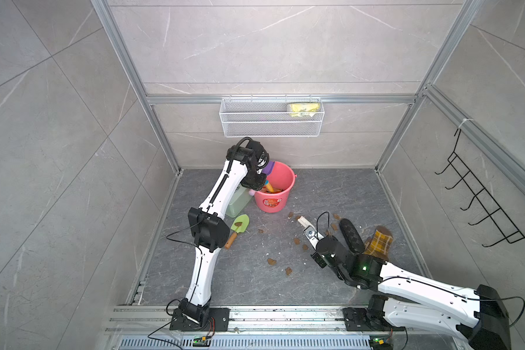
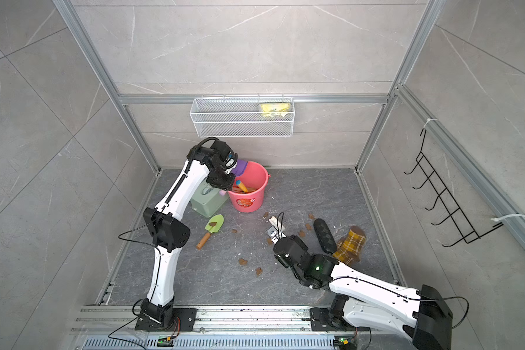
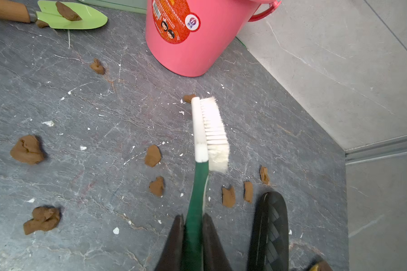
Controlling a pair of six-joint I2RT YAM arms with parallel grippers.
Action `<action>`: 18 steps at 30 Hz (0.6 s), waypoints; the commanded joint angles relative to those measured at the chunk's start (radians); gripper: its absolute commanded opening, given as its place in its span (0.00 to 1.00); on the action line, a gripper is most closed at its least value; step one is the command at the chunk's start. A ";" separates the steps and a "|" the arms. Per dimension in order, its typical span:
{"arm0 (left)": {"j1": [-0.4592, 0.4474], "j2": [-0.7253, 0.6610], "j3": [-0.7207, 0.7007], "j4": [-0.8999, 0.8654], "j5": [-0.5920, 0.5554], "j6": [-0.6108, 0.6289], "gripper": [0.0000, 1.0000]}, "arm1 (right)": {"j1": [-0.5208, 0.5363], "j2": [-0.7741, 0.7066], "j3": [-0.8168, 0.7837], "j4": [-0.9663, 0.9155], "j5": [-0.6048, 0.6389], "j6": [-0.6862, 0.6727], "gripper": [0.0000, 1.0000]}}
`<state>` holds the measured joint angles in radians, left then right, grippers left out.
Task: Brush the soil off the hand trowel and place it into the bucket
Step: Place the hand trowel in the bucket.
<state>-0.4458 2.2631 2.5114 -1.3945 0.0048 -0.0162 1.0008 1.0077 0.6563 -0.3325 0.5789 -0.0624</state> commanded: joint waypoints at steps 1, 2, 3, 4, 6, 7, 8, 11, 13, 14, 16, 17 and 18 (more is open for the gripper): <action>-0.014 0.024 0.003 -0.003 0.023 0.034 0.27 | -0.002 0.013 0.016 0.021 0.002 0.021 0.00; -0.014 0.023 0.002 -0.003 0.024 0.034 0.27 | -0.002 0.016 0.016 0.022 0.002 0.021 0.00; -0.014 0.021 0.003 -0.002 0.024 0.034 0.28 | -0.002 0.018 0.017 0.024 0.002 0.021 0.00; -0.014 0.021 0.001 -0.003 0.027 0.035 0.29 | -0.002 0.020 0.017 0.025 0.000 0.022 0.00; -0.014 0.021 0.001 -0.003 0.026 0.037 0.29 | -0.002 0.023 0.017 0.027 -0.001 0.021 0.00; -0.014 0.021 -0.001 -0.002 0.027 0.039 0.30 | -0.002 0.024 0.017 0.027 0.001 0.021 0.00; -0.014 0.021 0.000 -0.002 0.027 0.039 0.30 | -0.002 0.025 0.017 0.027 0.001 0.021 0.00; -0.016 0.023 -0.001 -0.002 0.029 0.040 0.30 | -0.002 0.026 0.017 0.029 0.002 0.019 0.00; -0.016 0.024 -0.001 0.001 0.030 0.041 0.30 | -0.002 0.029 0.020 0.029 0.000 0.018 0.00; -0.016 0.025 -0.001 0.005 0.032 0.041 0.30 | -0.003 0.030 0.020 0.030 0.000 0.018 0.00; -0.017 0.026 0.002 0.015 0.034 0.041 0.31 | -0.002 0.035 0.024 0.032 -0.002 0.016 0.00; -0.018 0.029 0.001 0.021 0.037 0.042 0.31 | -0.002 0.038 0.026 0.032 -0.004 0.016 0.00; -0.019 0.030 0.000 0.028 0.040 0.042 0.31 | -0.002 0.039 0.029 0.032 -0.004 0.015 0.00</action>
<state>-0.4503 2.2635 2.5114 -1.3811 0.0055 -0.0036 1.0008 1.0393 0.6563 -0.3237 0.5762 -0.0624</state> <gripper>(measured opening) 0.312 0.126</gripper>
